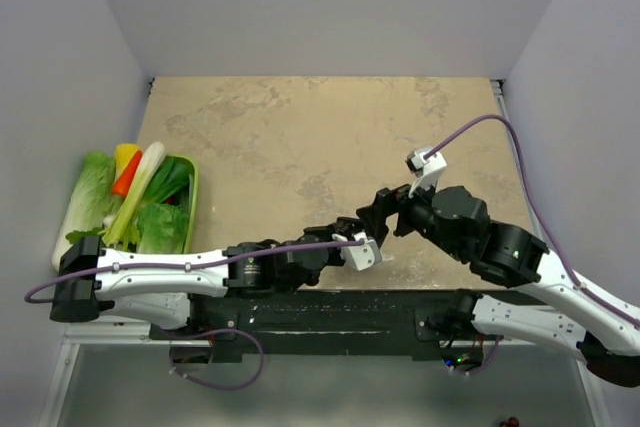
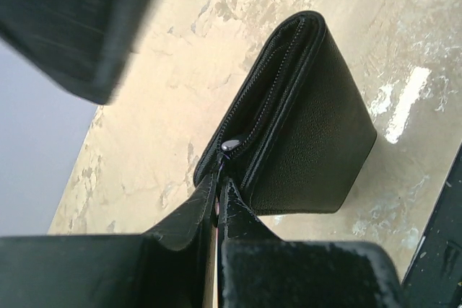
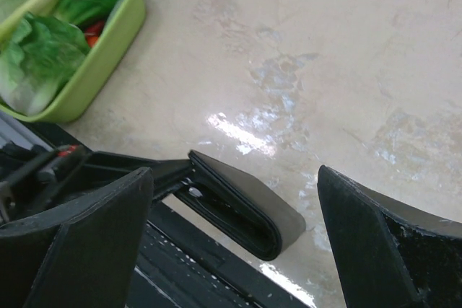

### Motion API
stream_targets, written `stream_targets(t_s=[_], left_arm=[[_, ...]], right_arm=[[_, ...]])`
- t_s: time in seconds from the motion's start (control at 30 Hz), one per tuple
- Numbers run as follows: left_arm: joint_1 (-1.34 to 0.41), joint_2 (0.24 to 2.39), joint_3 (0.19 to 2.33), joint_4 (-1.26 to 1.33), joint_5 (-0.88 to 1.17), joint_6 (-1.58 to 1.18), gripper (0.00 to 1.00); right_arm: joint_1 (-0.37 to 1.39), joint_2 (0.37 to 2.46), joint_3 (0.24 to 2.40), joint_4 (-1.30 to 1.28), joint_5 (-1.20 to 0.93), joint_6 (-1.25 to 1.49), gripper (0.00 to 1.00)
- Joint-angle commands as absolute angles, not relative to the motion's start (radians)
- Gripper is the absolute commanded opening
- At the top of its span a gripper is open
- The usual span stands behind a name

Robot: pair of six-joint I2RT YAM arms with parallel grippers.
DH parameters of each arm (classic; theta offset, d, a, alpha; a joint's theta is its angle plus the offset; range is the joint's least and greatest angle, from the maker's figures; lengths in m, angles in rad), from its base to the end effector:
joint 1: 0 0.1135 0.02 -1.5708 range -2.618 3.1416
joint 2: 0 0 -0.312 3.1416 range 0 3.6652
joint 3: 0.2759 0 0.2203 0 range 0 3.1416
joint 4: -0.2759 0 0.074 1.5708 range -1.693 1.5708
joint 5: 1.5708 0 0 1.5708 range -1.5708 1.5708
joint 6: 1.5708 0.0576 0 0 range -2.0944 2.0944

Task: Sort the hair-cutting tools
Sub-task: Zip the hairdressing tool bag at the center of the board.

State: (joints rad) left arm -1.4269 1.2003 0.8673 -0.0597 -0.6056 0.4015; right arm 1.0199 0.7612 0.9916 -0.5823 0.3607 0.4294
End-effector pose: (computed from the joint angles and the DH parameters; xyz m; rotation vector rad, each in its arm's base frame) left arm 0.0667 -0.2319 0.3453 1.2311 1.4369 -0.1028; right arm 0.0732 0.0804 0.3915 -0.3273 1.9227 0.6312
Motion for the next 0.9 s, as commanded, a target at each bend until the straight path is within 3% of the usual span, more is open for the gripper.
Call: stream_targets(t_s=[0.0, 0.33, 0.43, 0.53, 0.6, 0.63, 0.73, 0.77, 0.83, 0.87], left_arm=[[-1.433, 1.172, 0.854, 0.049, -0.583, 0.354, 0.0], [-1.433, 1.164, 0.853, 0.049, -0.586, 0.364, 0.0], [-1.433, 1.155, 0.845, 0.051, -0.589, 0.364, 0.0], [-1.433, 1.134, 0.833, 0.051, -0.591, 0.361, 0.0], [-1.433, 1.123, 0.825, 0.051, -0.592, 0.36, 0.0], [-1.433, 1.121, 0.824, 0.049, -0.592, 0.354, 0.0], [-1.433, 1.12, 0.821, 0.046, -0.588, 0.347, 0.0], [-1.433, 1.121, 0.818, 0.048, -0.589, 0.347, 0.0], [-1.433, 1.12, 0.815, 0.051, -0.589, 0.348, 0.0], [-1.433, 1.121, 0.815, 0.052, -0.592, 0.35, 0.0]], right_arm=[[1.017, 0.784, 1.04, -0.552, 0.356, 0.429, 0.99], [1.017, 0.814, 0.979, -0.535, 0.339, 0.44, 0.98], [1.017, 0.822, 0.968, -0.548, 0.356, 0.442, 0.94], [1.017, 0.813, 0.957, -0.545, 0.367, 0.443, 0.84], [1.017, 0.81, 0.957, -0.543, 0.365, 0.442, 0.66], [1.017, 0.808, 0.96, -0.537, 0.38, 0.442, 0.51], [1.017, 0.805, 0.98, -0.537, 0.383, 0.439, 0.32], [1.017, 0.81, 0.988, -0.537, 0.364, 0.439, 0.31], [1.019, 0.821, 1.006, -0.535, 0.333, 0.436, 0.18], [1.017, 0.828, 1.009, -0.534, 0.281, 0.436, 0.17]])
